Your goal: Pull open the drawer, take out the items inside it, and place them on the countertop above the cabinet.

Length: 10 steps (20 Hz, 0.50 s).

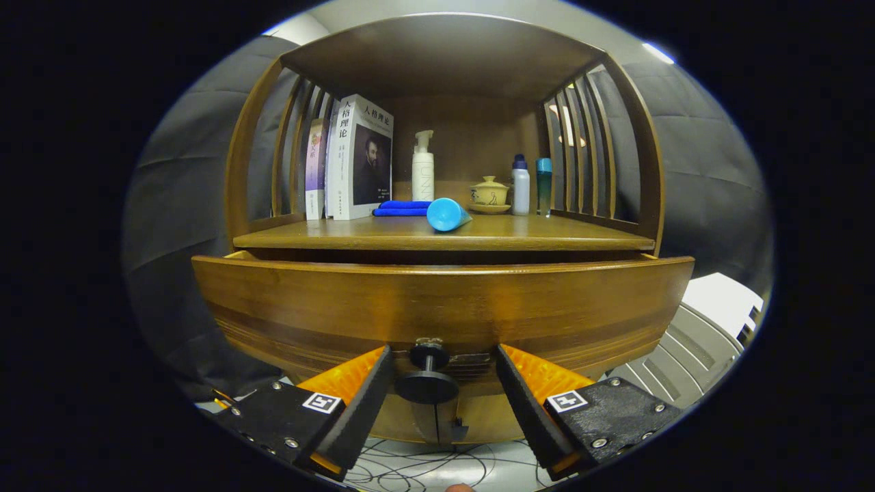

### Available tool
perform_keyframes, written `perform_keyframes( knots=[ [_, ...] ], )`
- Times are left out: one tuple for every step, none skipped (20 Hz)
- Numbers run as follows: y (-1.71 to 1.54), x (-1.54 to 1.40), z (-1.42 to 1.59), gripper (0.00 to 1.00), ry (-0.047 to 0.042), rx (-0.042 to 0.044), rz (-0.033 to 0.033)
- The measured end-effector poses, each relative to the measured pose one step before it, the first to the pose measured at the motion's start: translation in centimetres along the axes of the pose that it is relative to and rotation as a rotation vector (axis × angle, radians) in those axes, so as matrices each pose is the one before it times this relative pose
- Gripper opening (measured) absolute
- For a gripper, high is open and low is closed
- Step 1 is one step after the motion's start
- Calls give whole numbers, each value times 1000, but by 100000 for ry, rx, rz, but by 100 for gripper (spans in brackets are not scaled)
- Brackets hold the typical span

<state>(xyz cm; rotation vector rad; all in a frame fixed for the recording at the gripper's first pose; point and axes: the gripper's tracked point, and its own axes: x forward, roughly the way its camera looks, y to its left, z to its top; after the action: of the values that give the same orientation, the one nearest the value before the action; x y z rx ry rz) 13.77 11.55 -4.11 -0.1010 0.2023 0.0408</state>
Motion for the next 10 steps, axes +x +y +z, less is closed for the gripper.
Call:
perform_keyframes(
  knots=[
    [-44, 585, 124, 94, -687, -777, -223],
    [27, 703, 170, 94, -596, 181, -84],
    [-15, 630, 79, 94, -507, -42, 0],
    [33, 539, 118, 94, -10, 11, -26],
    [-19, 613, 115, 94, 485, 81, -148],
    [-7, 598, 93, 94, 598, 231, -160],
    [5, 507, 74, 94, 1131, 322, -131],
    [58, 446, 75, 94, 860, 440, -885],
    [149, -409, 124, 94, 250, 767, -858],
    [213, 291, -44, 94, 45, 65, -275]
  ],
)
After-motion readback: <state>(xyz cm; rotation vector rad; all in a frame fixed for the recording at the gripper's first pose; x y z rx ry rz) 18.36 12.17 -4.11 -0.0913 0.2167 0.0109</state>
